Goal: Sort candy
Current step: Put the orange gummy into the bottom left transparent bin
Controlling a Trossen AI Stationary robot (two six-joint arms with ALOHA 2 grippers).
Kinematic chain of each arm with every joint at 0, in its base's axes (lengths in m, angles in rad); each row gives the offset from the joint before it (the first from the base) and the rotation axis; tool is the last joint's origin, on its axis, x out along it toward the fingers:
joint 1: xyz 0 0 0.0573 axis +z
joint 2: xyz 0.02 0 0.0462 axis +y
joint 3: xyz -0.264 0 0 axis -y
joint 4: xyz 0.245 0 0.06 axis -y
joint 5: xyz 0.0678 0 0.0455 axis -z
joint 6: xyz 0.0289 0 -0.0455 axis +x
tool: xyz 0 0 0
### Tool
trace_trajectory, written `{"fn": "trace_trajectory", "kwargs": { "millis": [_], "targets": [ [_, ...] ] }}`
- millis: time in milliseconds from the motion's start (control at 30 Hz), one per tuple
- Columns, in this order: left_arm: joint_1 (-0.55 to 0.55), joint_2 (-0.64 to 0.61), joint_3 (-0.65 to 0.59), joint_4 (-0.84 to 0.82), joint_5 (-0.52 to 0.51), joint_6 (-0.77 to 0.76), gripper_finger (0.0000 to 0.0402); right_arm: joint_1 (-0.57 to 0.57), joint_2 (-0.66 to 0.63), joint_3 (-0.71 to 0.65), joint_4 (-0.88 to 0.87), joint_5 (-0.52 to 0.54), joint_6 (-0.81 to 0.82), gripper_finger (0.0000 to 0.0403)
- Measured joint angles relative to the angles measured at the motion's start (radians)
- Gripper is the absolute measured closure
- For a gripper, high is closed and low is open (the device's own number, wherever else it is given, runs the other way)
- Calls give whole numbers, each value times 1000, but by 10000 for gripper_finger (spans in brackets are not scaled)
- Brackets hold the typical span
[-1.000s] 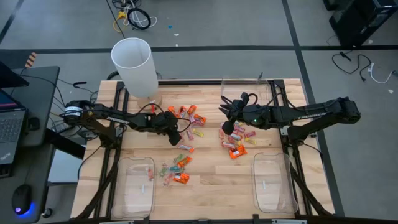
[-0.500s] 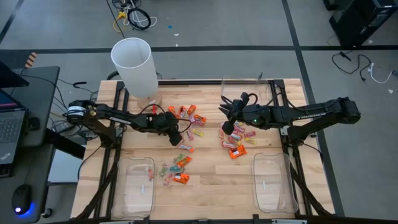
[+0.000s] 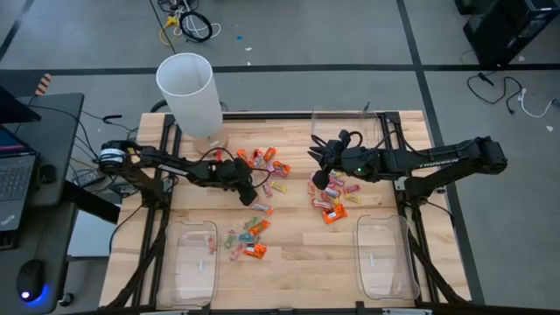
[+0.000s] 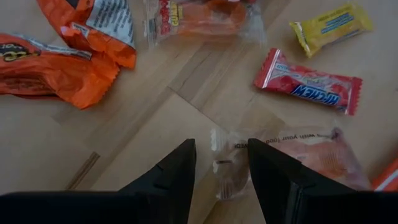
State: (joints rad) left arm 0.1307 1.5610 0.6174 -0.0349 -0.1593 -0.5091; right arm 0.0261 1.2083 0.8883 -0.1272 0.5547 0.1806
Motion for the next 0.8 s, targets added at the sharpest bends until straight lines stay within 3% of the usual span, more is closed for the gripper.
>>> {"fn": "trace_trajectory", "kwargs": {
  "millis": [367, 800],
  "targets": [
    [0, 20, 2, 14, -3, -5, 262, 0, 0, 0, 0, 0, 0, 357],
    [0, 22, 0, 21, -2, -3, 388, 0, 0, 0, 0, 0, 0, 357]
  ]
}}
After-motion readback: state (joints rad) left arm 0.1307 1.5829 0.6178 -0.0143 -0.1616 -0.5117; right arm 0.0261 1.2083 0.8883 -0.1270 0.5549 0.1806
